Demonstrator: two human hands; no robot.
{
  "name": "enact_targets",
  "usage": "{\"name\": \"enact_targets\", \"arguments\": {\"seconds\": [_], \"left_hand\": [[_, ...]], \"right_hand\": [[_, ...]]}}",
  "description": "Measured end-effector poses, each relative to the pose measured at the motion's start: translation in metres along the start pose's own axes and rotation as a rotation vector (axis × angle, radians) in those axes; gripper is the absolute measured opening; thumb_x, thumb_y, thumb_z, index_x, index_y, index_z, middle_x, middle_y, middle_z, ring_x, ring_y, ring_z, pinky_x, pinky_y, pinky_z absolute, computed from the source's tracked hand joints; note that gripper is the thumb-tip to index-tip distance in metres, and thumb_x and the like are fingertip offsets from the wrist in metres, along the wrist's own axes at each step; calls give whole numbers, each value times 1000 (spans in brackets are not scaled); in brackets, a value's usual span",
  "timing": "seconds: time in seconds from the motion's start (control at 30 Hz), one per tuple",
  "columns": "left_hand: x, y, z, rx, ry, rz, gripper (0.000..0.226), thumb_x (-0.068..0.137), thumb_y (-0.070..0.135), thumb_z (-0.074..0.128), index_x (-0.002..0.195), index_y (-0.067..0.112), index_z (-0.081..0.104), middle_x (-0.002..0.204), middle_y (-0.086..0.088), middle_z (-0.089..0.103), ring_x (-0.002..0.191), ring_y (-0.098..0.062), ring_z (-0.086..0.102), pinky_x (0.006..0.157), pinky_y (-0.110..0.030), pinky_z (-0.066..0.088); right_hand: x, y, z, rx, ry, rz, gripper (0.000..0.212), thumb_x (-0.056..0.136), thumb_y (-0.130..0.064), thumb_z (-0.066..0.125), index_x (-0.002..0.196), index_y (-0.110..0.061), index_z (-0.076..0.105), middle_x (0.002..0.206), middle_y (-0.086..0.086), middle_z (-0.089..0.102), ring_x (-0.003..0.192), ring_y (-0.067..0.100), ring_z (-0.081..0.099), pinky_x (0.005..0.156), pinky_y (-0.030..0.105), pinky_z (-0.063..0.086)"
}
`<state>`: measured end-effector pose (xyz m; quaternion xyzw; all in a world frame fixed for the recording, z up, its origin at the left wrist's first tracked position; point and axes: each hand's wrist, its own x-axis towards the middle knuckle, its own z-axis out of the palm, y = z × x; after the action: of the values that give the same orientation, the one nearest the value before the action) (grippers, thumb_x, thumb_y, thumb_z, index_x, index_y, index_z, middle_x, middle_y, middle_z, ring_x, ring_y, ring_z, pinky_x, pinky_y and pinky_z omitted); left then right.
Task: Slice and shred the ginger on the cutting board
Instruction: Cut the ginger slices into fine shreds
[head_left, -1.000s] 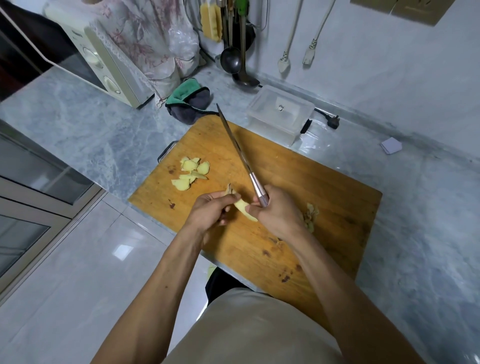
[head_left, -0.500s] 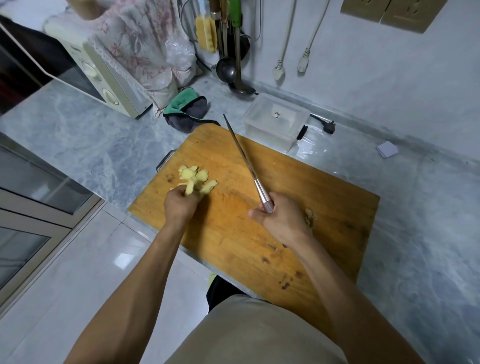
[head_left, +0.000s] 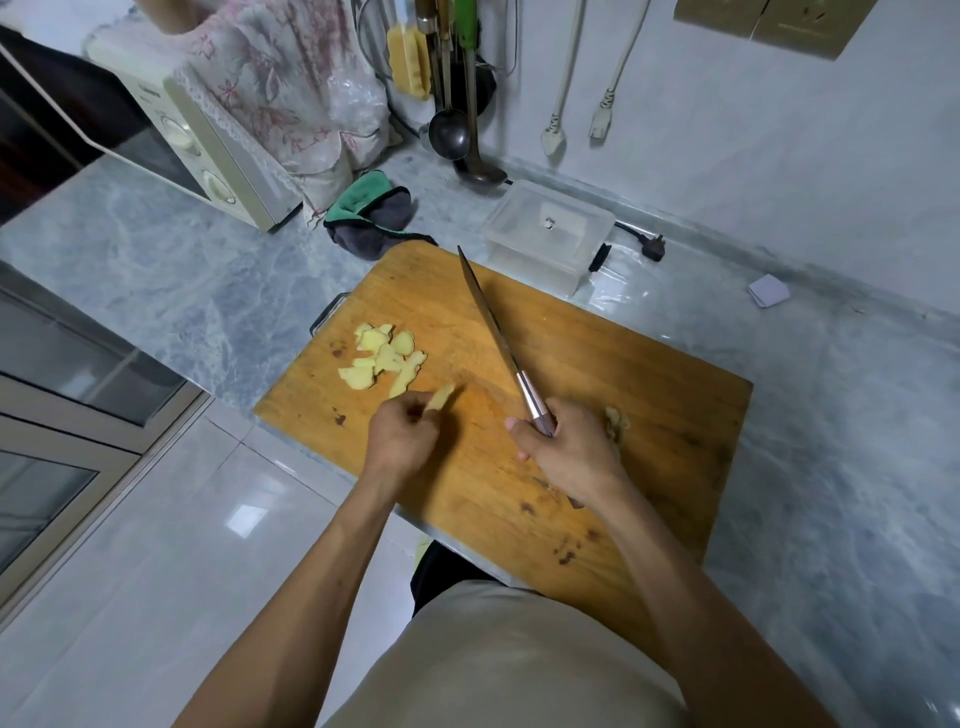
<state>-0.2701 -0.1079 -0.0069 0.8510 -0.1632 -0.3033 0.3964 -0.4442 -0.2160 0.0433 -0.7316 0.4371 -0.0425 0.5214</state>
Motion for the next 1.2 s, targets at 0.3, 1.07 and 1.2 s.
{"name": "enact_targets", "arguments": {"seconds": [0.3, 1.07, 1.2], "left_hand": [[-5, 11, 30, 158, 156, 41, 23, 90, 19, 70, 111, 11, 74, 104, -4, 74, 86, -19, 66, 81, -29, 55], [-10, 14, 73, -464, 173, -237, 27, 86, -15, 60, 95, 9, 69, 89, -16, 74, 91, -33, 72, 87, -45, 59], [-10, 15, 74, -536, 201, -301, 24, 87, -15, 59, 100, 0, 71, 85, -13, 73, 77, -24, 71, 77, -35, 61]], "right_hand": [[-12, 21, -3, -32, -23, 46, 55, 94, -53, 61, 91, 1, 58, 82, 19, 67, 61, 25, 61, 54, 42, 52], [-16, 9, -10, 88, -234, 131, 53, 106, -56, 31, 80, -15, 54, 60, -2, 53, 42, 10, 46, 43, 25, 40], [-25, 8, -13, 26, -223, 109, 54, 106, -56, 29, 80, -15, 53, 60, 1, 53, 42, 11, 46, 43, 25, 40]]}}
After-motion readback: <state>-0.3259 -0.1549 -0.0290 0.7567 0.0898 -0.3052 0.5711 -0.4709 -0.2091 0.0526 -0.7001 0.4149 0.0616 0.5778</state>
